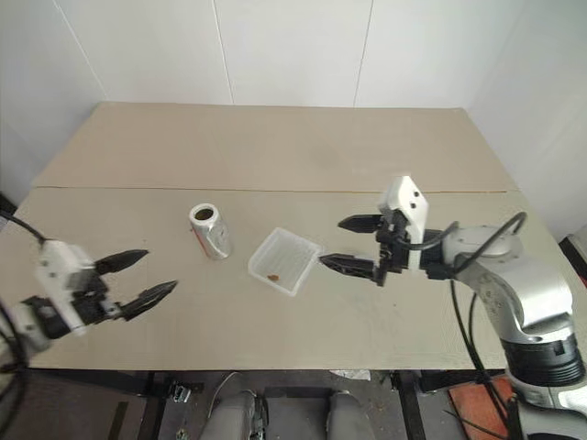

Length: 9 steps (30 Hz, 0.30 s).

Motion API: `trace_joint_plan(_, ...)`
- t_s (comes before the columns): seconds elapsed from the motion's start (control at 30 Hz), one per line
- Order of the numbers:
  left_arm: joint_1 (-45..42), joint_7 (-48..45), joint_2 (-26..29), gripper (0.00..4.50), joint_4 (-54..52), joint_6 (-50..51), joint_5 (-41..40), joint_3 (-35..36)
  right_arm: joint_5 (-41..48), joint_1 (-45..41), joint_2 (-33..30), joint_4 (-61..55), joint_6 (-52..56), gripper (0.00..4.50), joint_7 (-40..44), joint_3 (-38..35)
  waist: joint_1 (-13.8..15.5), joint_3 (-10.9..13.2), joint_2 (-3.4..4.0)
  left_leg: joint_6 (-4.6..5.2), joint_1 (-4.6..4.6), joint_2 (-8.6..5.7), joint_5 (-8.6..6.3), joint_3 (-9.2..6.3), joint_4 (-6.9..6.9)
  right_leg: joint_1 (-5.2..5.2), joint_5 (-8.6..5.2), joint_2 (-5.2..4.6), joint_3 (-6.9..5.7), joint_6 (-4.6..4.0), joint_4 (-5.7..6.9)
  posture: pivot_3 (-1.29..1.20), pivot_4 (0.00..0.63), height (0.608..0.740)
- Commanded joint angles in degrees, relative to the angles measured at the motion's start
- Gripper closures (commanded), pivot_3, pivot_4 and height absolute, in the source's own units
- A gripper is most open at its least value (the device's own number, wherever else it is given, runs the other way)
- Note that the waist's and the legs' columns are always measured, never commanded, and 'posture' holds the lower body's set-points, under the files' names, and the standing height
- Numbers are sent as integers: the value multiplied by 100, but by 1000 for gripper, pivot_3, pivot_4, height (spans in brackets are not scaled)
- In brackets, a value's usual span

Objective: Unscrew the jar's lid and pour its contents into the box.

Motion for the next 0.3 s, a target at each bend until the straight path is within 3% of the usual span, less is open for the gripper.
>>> trace_joint_plan(0.03, 139, -1172, 438, 12, 31, -70, -620, 1041, -187, 321, -152, 49, -701, 0, 255, -464, -1, 0, 1, 0, 4, -1, 0, 3, -1, 3, -3, -1, 0, 0, -1, 0, 150, 740)
trace_joint_plan(0.1, 218, -1610, 572, 12, 259, -221, -542, 1209, -227, 488, -195, 84, -841, 0, 279, -616, -10, -2, 4, -1, 7, -1, 0, 18, -4, 2, -5, 3, 5, -1, 0, 0, 150, 740)
trace_joint_plan(0.3, -107, -1726, 553, 12, 538, -227, -558, 847, -30, 899, -344, -333, -612, 0, 167, -956, -11, -3, 6, -1, 8, 2, 0, 40, -8, 0, -7, 7, 12, -2, -1, 0, 150, 740)
